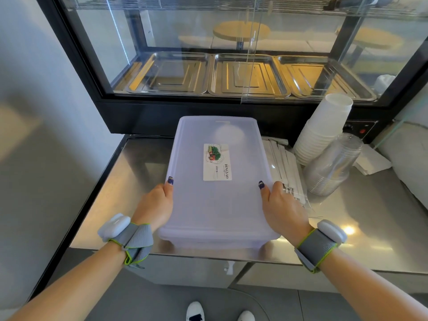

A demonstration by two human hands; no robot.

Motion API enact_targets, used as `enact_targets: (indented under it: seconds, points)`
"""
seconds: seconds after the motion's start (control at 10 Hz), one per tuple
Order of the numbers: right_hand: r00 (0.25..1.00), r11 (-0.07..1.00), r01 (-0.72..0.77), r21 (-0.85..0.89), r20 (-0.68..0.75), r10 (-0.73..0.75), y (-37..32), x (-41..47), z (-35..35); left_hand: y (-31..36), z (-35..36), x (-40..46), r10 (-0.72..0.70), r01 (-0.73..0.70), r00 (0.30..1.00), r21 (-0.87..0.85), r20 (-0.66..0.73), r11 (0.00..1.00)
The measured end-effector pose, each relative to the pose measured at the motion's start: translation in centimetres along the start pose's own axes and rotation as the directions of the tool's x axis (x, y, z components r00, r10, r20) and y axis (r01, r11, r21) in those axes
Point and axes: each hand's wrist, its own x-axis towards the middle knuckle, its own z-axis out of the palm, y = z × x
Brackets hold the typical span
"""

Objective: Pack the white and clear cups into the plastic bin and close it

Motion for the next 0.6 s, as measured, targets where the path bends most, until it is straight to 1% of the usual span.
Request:
enact_targets:
  seconds: [0.1,0.2,0.3,0.4,0.5,0.6]
  points:
    - [1.0,1.0,0.022,-0.016,0.002,-0.022,0.1,0.0,-0.3,0.4,-0.6,-0.2,-0.011,0.009,0.999,0.072,0.031,0.997]
    - [0.994,0.99,0.11,-0.091,0.029,-0.108,0.2,0.1,-0.5,0.5,-1.3,-0.4,0.009,-0.023,0.997,0.185,0.076,0.982]
    - [0.995,0.996,0.079,-0.041,0.055,-0.077,0.4,0.5,-1.5,0.9,-2.3,-0.4,0.03,-0.072,0.988,0.273,0.153,0.959]
    - [0.99,0.986,0.089,-0.139,0.122,-0.073,0.2,0.8,-3.3,1.6,-4.0,0.1,0.023,-0.136,0.956,0.371,0.292,0.919]
    - [0.983,0.952,0.147,-0.269,0.144,-0.111,-0.2,2.1,-5.7,3.3,-6.1,1.2,0.012,-0.224,0.919,0.498,0.394,0.837]
    - [0.966,0.947,0.195,-0.256,0.218,-0.14,-1.4,4.1,-8.8,6.0,-8.0,2.1,0.039,-0.272,0.921,0.569,0.386,0.776]
